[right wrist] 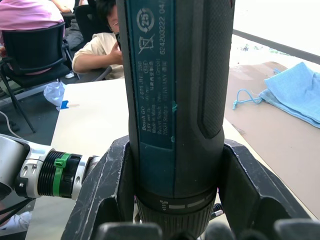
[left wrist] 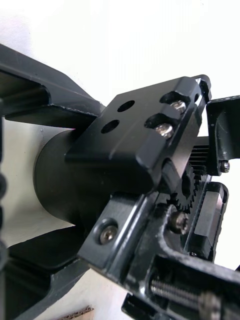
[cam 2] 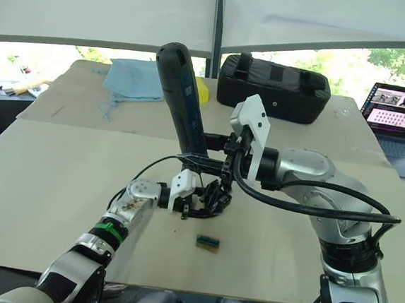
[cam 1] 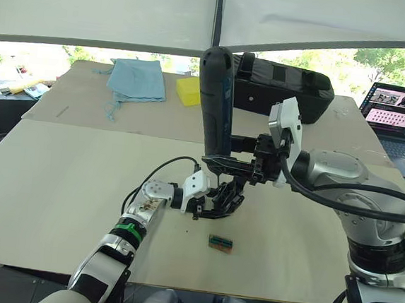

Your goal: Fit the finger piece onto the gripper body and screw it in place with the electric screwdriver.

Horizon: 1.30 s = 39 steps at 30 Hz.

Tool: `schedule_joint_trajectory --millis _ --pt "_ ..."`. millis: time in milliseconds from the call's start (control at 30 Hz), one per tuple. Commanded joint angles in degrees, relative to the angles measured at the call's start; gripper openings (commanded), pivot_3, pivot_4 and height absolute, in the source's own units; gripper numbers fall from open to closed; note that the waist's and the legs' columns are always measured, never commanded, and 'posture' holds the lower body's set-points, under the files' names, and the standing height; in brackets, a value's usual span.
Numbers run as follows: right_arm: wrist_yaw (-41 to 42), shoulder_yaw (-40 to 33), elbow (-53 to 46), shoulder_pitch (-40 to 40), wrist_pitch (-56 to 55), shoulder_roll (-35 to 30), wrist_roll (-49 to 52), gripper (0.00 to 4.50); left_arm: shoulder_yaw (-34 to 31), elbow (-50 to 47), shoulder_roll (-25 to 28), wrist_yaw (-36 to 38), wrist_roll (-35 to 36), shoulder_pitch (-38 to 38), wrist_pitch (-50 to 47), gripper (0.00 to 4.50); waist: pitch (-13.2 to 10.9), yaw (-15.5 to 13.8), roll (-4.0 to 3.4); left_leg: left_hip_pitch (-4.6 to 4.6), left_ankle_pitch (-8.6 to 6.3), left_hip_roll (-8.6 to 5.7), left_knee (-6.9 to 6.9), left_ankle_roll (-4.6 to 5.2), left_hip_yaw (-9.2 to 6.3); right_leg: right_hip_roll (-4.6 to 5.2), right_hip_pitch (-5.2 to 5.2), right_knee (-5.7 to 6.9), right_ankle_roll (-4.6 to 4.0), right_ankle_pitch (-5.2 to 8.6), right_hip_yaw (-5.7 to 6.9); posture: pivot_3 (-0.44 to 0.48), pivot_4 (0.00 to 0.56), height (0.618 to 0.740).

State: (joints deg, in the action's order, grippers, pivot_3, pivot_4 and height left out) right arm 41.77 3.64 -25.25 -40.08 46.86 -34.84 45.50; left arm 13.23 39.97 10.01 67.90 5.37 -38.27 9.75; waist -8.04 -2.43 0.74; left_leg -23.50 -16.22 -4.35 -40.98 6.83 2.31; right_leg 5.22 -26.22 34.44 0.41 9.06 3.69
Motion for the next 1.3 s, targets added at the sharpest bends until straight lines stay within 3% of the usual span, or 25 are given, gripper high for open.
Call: schedule_joint_trajectory --millis 33,1300 --pt "0.4 -1.4 -1.6 -0.2 -1.7 0.4 -0.3 1.92 -0.6 -1.4 -0.4 -0.6 0.6 -0.9 -0.2 2.31 0.0 0.0 0.0 0.0 0.0 0.0 0.0 0.0 0.0 0.0 0.0 0.0 0.0 0.0 0.0 0.0 0.15 0.739" --pt "3.4 -1.0 -1.1 4.5 -2.8 -1.1 -3.5 1.92 -0.7 -0.7 -0.1 -0.3 0.5 -1.2 0.3 2.31 0.0 0.0 0.0 0.09 0.0 -0.01 0.0 -0.02 0.0 0.0 0.05 0.04 0.0 0.0 0.0 0.0 0.15 0.739"
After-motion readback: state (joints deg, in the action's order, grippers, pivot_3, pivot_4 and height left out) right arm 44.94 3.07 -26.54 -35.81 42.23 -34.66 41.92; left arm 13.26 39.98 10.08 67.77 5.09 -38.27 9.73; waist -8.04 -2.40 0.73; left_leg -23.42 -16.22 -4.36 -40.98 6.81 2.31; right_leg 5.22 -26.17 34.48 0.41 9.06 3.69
